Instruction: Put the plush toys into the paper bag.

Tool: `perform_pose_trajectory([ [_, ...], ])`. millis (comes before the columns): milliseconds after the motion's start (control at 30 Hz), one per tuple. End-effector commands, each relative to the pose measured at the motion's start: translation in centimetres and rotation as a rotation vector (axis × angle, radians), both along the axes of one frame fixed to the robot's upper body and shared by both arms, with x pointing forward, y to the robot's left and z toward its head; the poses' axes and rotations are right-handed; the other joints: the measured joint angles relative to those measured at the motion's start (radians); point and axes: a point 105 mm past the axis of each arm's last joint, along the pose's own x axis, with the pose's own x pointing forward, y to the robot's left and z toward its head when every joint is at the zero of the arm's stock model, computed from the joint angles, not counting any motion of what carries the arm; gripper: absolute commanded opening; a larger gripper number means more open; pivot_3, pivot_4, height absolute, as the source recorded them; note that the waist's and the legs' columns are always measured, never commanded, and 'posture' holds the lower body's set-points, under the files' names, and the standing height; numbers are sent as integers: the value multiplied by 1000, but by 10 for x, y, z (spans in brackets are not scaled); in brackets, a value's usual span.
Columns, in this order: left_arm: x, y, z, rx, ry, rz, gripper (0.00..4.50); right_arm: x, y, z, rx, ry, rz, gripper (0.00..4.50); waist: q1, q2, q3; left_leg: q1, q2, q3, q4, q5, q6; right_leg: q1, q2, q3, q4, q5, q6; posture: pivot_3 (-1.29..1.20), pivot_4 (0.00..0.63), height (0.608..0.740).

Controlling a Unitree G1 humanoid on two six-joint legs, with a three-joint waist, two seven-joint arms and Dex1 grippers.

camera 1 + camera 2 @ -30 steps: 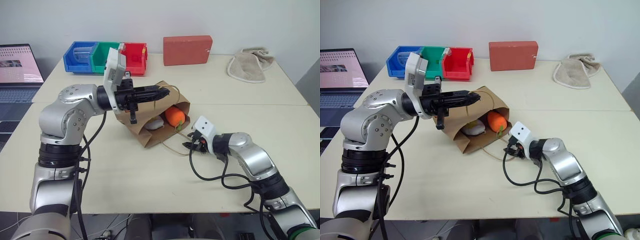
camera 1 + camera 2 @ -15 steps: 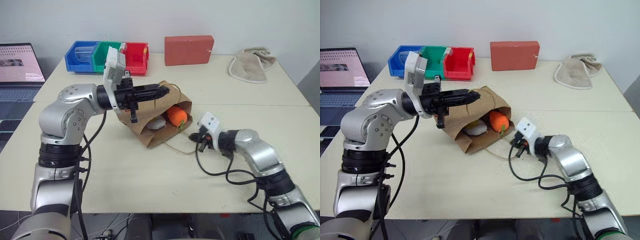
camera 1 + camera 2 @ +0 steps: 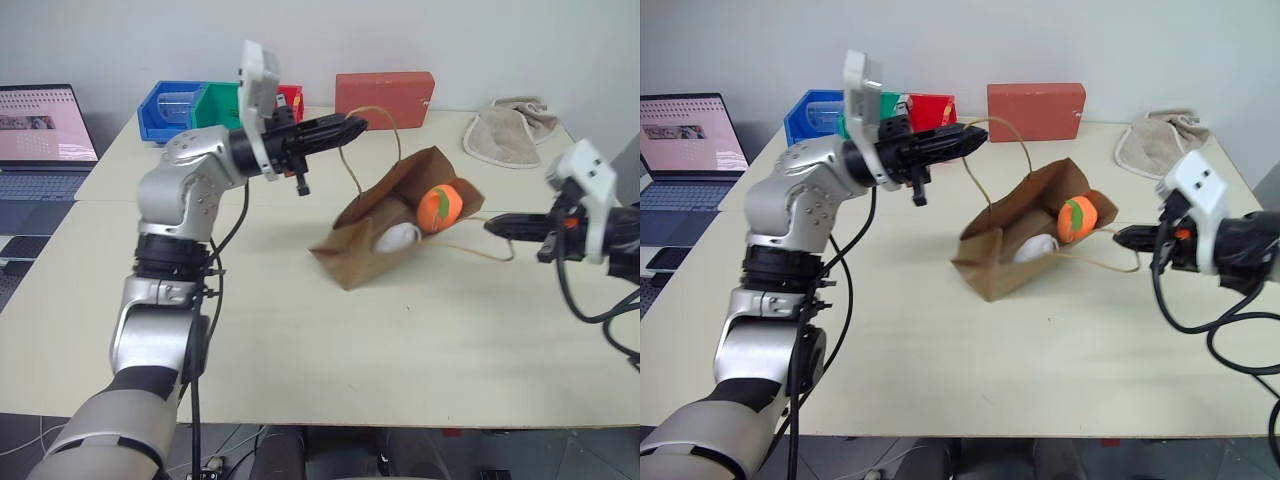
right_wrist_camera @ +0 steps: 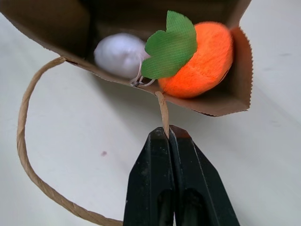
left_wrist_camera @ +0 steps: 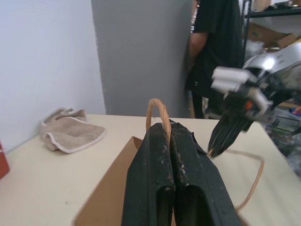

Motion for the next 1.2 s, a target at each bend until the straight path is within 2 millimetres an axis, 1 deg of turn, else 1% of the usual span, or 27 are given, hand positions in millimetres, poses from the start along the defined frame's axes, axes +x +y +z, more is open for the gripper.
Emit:
perform_pose_trajectory([
  [33,3,-11,10,1,-55,-31,0,-8,2,22,22,-28,34,31,-3,0,0,0,0,0,-1,0,0,0,0,0,0,0,0,0,150,740],
  [167,9,-18,6,12,-49,-49,0,4,5,21,52,-27,11,31,-11,0,0,0,0,0,-2,0,0,-1,0,0,0,1,2,0,150,740],
  [233,13,-18,0,30,-48,-42,0,13,12,15,87,-14,-3,31,-15,0,0,0,0,0,-2,0,0,-1,0,0,0,1,2,0,150,740],
  [333,18,-18,-5,56,-54,-22,0,18,19,12,112,-4,-2,31,-16,0,0,0,0,0,-2,0,0,-1,0,1,0,1,2,0,150,740],
  [433,15,-17,-9,95,-58,-33,0,25,26,24,174,-53,8,582,-17,1,0,-1,0,0,-2,0,0,-2,0,1,0,1,3,0,150,740],
  [500,16,-11,2,60,-69,-9,405,28,26,35,200,-83,6,1269,-16,1,0,-1,0,0,-2,0,0,-2,0,1,0,1,3,0,150,740],
  [567,15,0,7,58,-91,19,885,28,24,48,219,-114,10,1991,-16,1,1,-1,0,0,-2,0,0,-3,0,0,0,1,3,0,150,740],
  [700,13,15,6,64,-92,59,2113,23,18,65,232,-152,28,3443,-17,1,1,-2,0,0,-3,0,0,-3,0,0,0,1,3,0,150,740],
  [800,11,27,0,73,-83,106,3031,21,7,79,242,-199,8,4468,-17,1,1,-1,0,0,-3,0,0,-3,0,0,0,1,3,0,150,740],
  [933,3,48,-12,107,-55,144,4277,18,-11,88,191,-269,-16,4500,-19,2,1,-1,0,0,-3,0,0,-3,0,1,0,1,3,0,150,740],
  [967,1,53,-16,116,-49,150,4476,15,-12,87,167,-274,6,4500,-19,2,1,-1,0,0,-3,0,0,-3,0,1,0,1,3,0,150,740],
  [1000,-1,59,-20,118,-36,162,4476,11,-14,84,133,-276,29,4500,-19,2,1,-1,1,0,-3,0,0,-3,0,0,0,1,3,0,150,740],
  [1067,-10,68,-29,101,18,162,4476,3,-16,68,27,-256,81,4500,-20,1,1,-1,1,0,-4,0,0,-3,0,0,0,1,2,0,150,740],
  [1133,-21,69,-39,89,70,140,4476,-7,-13,54,-17,-209,144,4500,-20,1,1,-1,1,0,-4,0,0,-3,0,1,0,0,3,0,150,740],
  [1200,-35,63,-50,93,117,95,4476,-14,-4,45,-9,-163,200,4500,-20,2,1,0,1,1,-4,0,0,-3,0,1,1,0,3,0,150,740],
])
